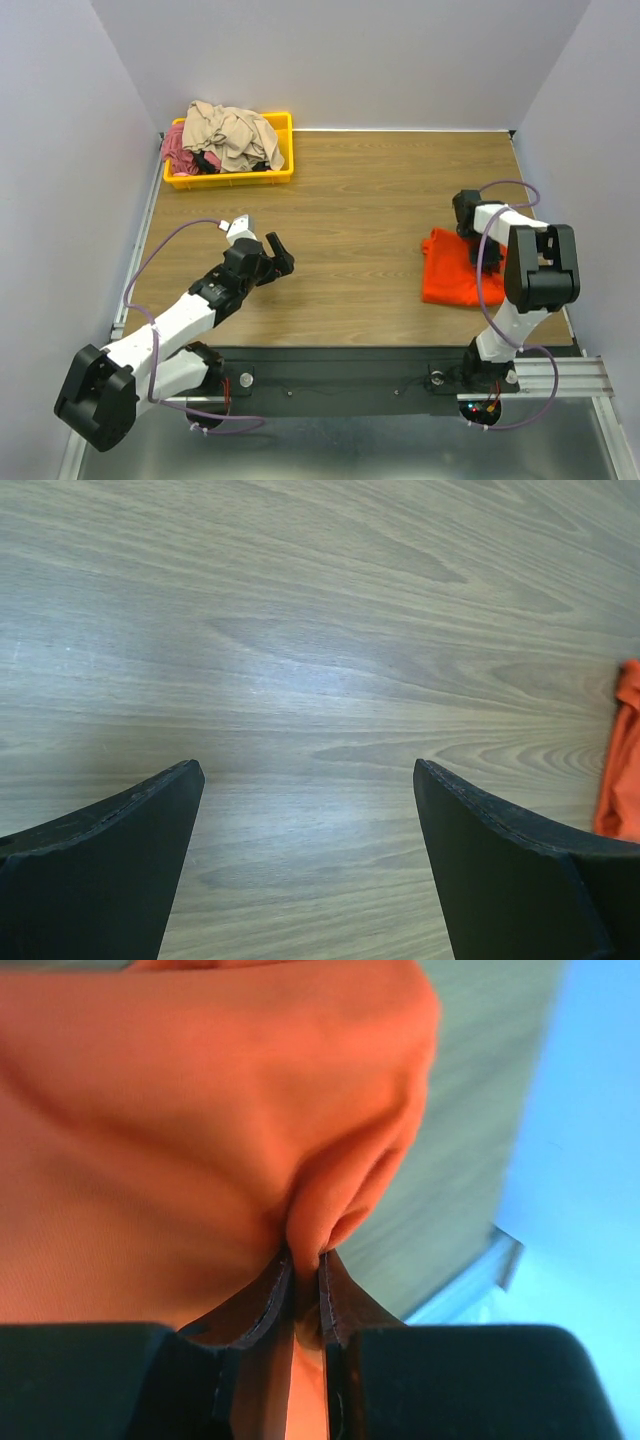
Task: Fold and stack the t-shirts
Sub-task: Put the neatly folded tshirt into the corner of the board with the left arm
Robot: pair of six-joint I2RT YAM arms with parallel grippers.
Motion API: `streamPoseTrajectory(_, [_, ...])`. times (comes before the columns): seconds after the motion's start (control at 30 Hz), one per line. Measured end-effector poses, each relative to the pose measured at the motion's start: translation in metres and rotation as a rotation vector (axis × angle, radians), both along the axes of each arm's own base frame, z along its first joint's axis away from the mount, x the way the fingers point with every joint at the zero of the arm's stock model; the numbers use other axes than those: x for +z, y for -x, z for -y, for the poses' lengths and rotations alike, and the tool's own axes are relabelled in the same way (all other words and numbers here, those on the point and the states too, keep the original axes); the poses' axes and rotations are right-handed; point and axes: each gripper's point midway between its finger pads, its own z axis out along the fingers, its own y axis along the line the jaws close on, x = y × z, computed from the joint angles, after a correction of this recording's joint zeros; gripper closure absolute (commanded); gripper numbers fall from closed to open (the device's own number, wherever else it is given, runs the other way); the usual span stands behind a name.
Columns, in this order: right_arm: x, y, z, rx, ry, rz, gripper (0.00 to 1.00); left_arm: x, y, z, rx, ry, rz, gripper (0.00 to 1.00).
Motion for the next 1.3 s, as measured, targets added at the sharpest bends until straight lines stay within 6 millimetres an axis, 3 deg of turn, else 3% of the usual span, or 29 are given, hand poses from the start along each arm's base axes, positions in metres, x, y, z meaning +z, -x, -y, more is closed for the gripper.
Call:
streamPoseTrajectory(0.17, [0.004, 0.006, 0.051, -0.157, 0.192, -0.017, 0.94, -0.008, -0.002, -0.005, 0.021, -0.015, -0.022, 0.01])
streamPoseTrajectory(0.23, [0.004, 0.008, 0.069, -0.218, 0.272, -0.026, 0.87, -0.009, -0.003, -0.006, 0.026, -0.018, -0.027, 0.01])
streamPoseTrajectory(0.33, [0.002, 0.004, 0.083, -0.258, 0.327, -0.03, 0.78, -0.011, -0.004, -0.008, 0.032, -0.02, -0.031, 0.01])
streamPoseTrajectory(0.57, [0.02, -0.019, 0.111, -0.315, 0.468, 0.026, 0.72, -0.011, -0.006, -0.012, 0.051, -0.022, -0.03, 0.01])
streamPoseTrajectory(0.67, [0.028, -0.025, 0.124, -0.346, 0.505, 0.05, 0.5, -0.01, -0.007, -0.014, 0.058, -0.022, -0.029, 0.01])
streamPoseTrajectory(0.7, [0.031, -0.025, 0.127, -0.354, 0.512, 0.056, 0.01, -0.01, -0.007, -0.014, 0.059, -0.022, -0.029, 0.01])
streamPoseTrajectory(0.8, [0.037, -0.028, 0.135, -0.377, 0.535, 0.083, 0.0, -0.01, -0.008, -0.016, 0.065, -0.022, -0.027, 0.01])
streamPoseTrajectory(0.97, [0.041, -0.031, 0.132, -0.392, 0.494, 0.125, 0.0, -0.006, -0.008, -0.016, 0.066, -0.016, -0.017, 0.01])
streamPoseTrajectory(1.07, [0.057, -0.038, 0.124, -0.412, 0.404, 0.232, 0.0, -0.004, -0.007, -0.017, 0.069, -0.013, -0.014, 0.01])
streamPoseTrajectory(1.17, [0.088, -0.055, 0.107, -0.425, 0.233, 0.443, 0.0, -0.005, -0.005, -0.019, 0.073, -0.015, -0.022, 0.01])
streamPoseTrajectory(1.3, [0.138, -0.079, 0.063, -0.339, -0.096, 0.774, 0.0, -0.005, -0.002, -0.022, 0.085, -0.029, -0.043, 0.01])
